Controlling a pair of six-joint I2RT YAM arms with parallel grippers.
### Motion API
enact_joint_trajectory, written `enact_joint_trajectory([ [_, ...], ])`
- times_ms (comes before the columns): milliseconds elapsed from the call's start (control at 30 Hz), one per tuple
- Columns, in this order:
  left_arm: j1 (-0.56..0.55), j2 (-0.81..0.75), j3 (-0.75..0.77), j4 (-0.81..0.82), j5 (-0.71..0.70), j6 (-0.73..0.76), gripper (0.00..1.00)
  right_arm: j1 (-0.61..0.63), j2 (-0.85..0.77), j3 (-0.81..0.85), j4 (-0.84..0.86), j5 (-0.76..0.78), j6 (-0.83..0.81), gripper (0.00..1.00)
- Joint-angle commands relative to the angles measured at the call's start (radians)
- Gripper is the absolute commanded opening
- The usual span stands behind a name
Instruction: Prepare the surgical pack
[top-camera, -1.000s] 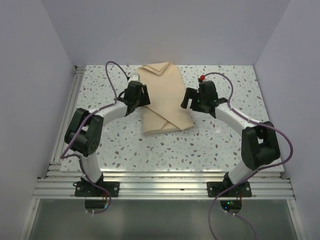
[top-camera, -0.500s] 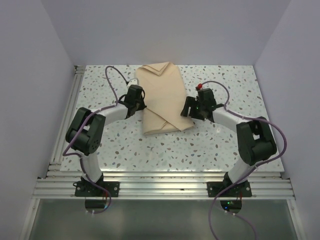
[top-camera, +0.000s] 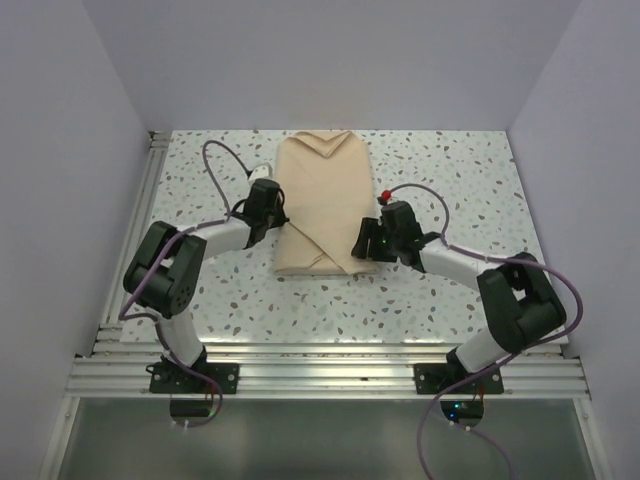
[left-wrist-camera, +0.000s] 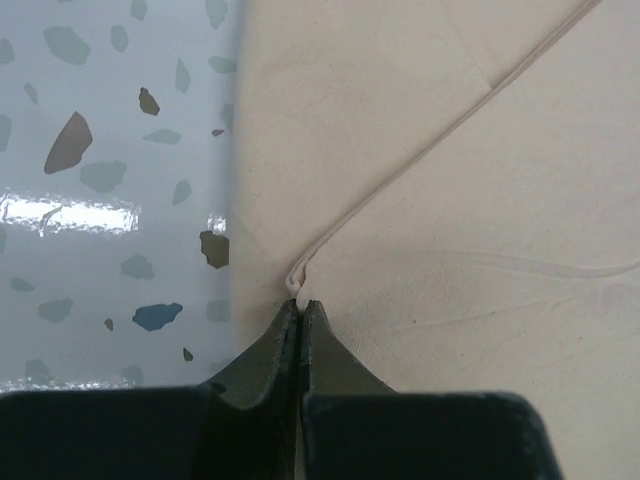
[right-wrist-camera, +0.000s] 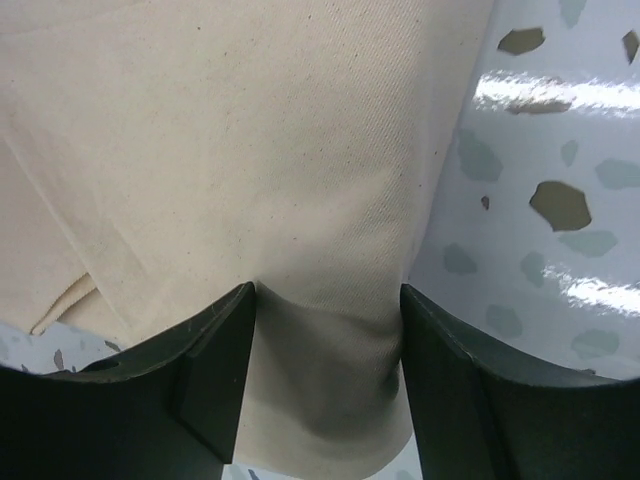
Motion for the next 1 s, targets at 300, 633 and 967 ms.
enact_joint_trajectory([
  [300, -0.002, -0.109, -0.144, 0.001, -0.001, -0.021, 0.0, 0.118, -0.155, -0.111, 0.011, 0.022, 0.097, 0.62],
  [633, -0.052, -0.188, -0.232, 0.009, -0.007, -0.044, 0.0, 0.18, -0.268, -0.209, -0.017, 0.033, 0.143, 0.62],
  [967, -0.095, -0.22, -0.297, 0.009, -0.057, -0.07, 0.0, 0.206, -0.38, -0.211, -0.127, 0.068, 0.144, 0.7],
])
